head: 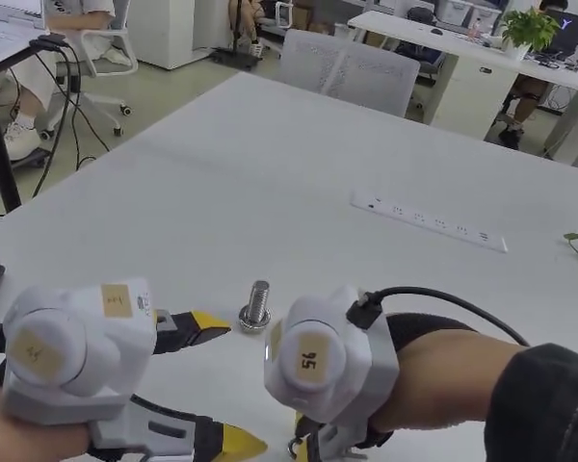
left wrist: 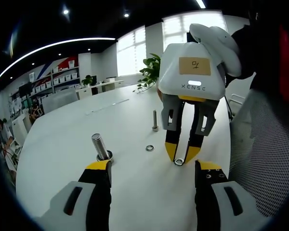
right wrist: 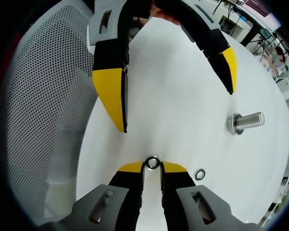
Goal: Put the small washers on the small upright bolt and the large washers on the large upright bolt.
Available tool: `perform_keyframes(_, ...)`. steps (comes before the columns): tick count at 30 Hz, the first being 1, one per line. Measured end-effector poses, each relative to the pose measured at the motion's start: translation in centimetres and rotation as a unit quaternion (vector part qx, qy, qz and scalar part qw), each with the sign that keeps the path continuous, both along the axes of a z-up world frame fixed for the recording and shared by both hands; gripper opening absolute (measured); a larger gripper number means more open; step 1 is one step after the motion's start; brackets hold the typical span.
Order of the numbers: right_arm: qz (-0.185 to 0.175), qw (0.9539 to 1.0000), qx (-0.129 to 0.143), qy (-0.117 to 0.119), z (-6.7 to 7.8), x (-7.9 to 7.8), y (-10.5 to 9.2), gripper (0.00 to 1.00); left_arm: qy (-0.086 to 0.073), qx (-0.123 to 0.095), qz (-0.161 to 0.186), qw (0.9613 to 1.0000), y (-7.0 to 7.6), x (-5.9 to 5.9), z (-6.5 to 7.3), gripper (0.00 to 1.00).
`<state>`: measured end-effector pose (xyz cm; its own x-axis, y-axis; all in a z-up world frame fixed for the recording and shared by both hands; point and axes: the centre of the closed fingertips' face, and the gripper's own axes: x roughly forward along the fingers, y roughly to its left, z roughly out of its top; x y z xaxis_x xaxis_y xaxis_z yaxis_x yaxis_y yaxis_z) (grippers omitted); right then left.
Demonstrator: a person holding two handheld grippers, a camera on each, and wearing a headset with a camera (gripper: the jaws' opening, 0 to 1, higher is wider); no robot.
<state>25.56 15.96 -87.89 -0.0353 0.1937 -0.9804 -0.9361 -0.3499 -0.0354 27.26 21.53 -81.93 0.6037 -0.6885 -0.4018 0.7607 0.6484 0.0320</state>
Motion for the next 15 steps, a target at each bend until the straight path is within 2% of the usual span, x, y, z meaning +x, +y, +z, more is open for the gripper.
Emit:
perform_keyframes(3,-0.006,0.9999,-0.011,0.005,-0.22,-0.01,-0.44,0.15,0.001,0.0,0.0,1.0,-0.01,-0.03,-0.05,0.7)
perform_keyframes(4,-0.004,1.0,-0.002,0.008,-0.15,-0.09,-0.15,0.14,0.001,0.001,-0.001,1.0,-0.04,-0.06,-0.07,0.7)
perform_keyframes(15,-0.006,1.0,-0.003,0.007,-0.11,-0.05,-0.2,0.14,0.003,0.002,-0.001,1.0,-0.05,-0.08,-0.13,0.7)
